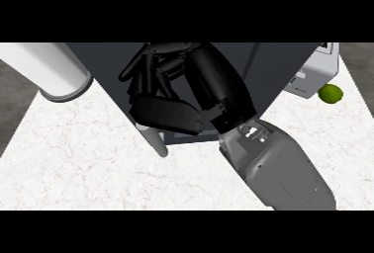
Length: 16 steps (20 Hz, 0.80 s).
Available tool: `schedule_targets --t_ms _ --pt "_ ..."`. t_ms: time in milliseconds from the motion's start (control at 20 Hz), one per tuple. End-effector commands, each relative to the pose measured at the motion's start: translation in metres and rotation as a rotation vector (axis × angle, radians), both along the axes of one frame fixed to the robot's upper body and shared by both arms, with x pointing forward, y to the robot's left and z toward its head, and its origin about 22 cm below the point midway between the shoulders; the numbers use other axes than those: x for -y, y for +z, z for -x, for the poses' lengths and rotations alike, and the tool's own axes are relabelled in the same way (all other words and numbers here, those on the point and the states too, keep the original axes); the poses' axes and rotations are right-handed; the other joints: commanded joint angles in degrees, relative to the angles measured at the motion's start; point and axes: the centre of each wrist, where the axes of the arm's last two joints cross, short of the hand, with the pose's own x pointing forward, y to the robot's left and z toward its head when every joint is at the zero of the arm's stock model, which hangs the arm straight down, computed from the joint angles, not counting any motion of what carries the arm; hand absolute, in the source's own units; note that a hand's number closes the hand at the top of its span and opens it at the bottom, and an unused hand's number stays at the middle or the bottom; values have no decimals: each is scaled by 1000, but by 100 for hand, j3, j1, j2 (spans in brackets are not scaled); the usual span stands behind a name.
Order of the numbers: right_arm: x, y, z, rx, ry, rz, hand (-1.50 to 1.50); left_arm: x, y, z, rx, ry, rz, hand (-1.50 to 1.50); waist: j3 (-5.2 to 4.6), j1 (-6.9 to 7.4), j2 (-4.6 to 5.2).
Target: Pick up the bottled water, place it into the cabinet and close the cabinet
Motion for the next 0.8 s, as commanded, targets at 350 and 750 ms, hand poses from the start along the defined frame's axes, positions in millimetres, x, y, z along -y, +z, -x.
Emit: schedule_targets --t_ms 350,750 --pt "4 -26 -81 -65 -72 56 150 -11 8 11 -2 -34 7 150 -4 45 21" --pt "20 -53 -100 -67 -122 100 150 -17 17 -10 25 -42 0 150 -5 58 102"
